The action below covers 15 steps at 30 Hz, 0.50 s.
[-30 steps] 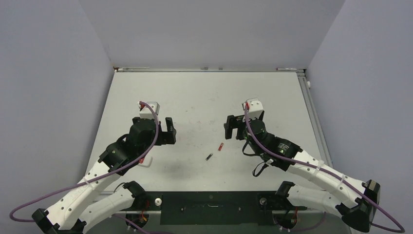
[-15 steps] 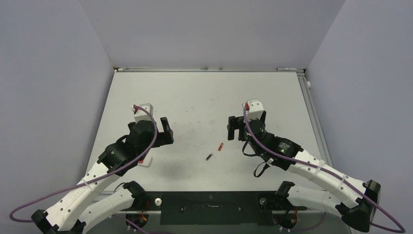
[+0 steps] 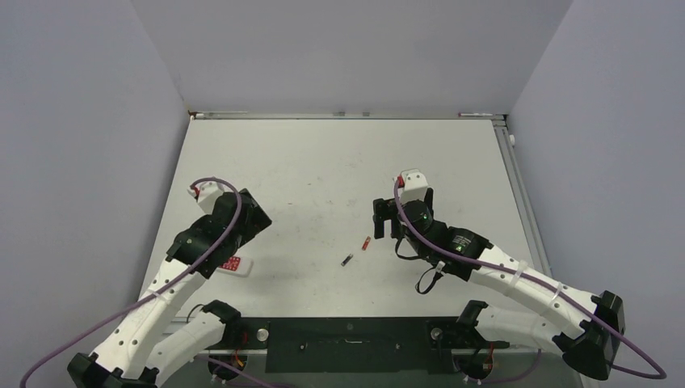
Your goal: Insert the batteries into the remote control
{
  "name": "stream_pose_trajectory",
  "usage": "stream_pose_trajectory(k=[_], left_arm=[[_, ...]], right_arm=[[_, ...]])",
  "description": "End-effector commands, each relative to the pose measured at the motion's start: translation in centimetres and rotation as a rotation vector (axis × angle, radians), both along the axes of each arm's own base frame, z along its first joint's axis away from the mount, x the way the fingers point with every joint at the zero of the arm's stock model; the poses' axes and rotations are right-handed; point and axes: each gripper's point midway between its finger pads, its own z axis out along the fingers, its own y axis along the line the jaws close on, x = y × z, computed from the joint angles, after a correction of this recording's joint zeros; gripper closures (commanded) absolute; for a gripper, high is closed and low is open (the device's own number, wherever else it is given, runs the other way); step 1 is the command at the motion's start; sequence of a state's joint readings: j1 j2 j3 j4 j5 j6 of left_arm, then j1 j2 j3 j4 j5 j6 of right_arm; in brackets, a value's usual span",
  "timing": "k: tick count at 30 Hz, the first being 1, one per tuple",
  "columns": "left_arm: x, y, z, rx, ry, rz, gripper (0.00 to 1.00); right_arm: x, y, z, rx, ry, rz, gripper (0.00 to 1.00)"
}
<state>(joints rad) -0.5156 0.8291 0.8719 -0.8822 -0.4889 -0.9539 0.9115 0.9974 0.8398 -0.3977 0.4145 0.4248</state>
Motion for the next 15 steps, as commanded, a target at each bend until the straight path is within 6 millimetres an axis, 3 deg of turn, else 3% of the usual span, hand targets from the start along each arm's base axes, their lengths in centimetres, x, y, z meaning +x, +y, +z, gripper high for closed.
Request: stream_pose_trajectory(k=[1,15], left_arm=[[-0.4,0.9,-2.0,-0.083,0.08,0.128,0.04],[-2.1,4.9,-7.6,-0.007,0.35,0.365,0.04]], right_arm=[[0.0,0.7,-0.4,0.026,0.003,0.012,0.13],[-0.4,0.9,-1.9,0.028,0.032,0.022,0.13]])
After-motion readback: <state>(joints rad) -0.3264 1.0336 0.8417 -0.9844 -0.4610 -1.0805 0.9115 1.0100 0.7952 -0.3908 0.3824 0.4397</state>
